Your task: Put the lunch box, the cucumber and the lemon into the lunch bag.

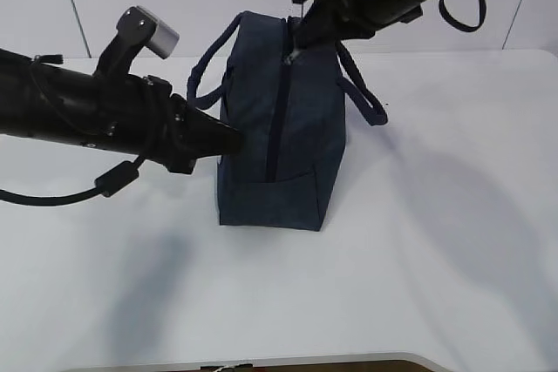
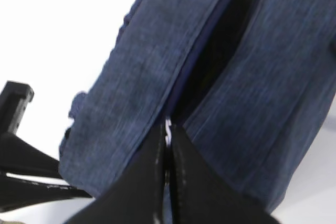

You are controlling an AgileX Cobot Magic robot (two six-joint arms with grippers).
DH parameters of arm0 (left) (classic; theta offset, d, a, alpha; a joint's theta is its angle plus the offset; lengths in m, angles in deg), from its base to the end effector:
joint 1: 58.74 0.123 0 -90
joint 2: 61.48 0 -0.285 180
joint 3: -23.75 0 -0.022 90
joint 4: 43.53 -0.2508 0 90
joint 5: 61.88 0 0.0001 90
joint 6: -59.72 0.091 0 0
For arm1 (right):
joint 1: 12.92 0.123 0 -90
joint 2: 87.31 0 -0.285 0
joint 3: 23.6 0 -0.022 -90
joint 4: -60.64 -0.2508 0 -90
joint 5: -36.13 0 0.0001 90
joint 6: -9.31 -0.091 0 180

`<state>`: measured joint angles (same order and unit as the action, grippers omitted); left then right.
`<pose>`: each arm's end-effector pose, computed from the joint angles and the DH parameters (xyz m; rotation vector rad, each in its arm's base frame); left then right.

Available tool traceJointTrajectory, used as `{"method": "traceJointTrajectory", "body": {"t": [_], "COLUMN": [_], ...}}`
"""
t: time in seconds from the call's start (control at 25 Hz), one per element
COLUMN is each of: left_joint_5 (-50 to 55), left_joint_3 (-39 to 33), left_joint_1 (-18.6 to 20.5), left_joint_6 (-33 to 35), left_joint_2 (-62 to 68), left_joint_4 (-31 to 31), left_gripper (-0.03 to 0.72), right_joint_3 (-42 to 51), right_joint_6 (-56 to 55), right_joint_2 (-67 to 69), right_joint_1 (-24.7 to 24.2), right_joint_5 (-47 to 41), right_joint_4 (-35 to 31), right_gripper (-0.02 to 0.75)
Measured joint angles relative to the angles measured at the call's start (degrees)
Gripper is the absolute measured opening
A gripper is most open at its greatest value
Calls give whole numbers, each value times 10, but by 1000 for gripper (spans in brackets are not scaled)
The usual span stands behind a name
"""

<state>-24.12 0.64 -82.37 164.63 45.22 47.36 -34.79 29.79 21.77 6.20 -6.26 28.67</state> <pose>0.2932 -0.1892 0.2070 1.0360 1.9529 -0.8324 0.3710 0.1630 0.3189 -0.4856 2.3392 0.6274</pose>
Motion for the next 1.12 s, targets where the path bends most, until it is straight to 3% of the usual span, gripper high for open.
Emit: {"method": "traceJointTrajectory", "body": {"t": [0.76, 1.12], "left_joint_5": [-4, -4], "left_joint_3": [0, -2], "left_joint_1": [0, 0], "left_joint_6": [0, -1], "left_joint_2": [0, 0], "left_joint_4": [-1, -1], "left_gripper": [-15, -15], "right_joint_3": [-218, -263], "right_joint_6": [-1, -2], "right_joint_2": [137, 174], "right_joint_1": [-4, -14], "right_joint_5": [-74, -78], "right_joint_4": [10, 11], "right_gripper": [5, 5]}}
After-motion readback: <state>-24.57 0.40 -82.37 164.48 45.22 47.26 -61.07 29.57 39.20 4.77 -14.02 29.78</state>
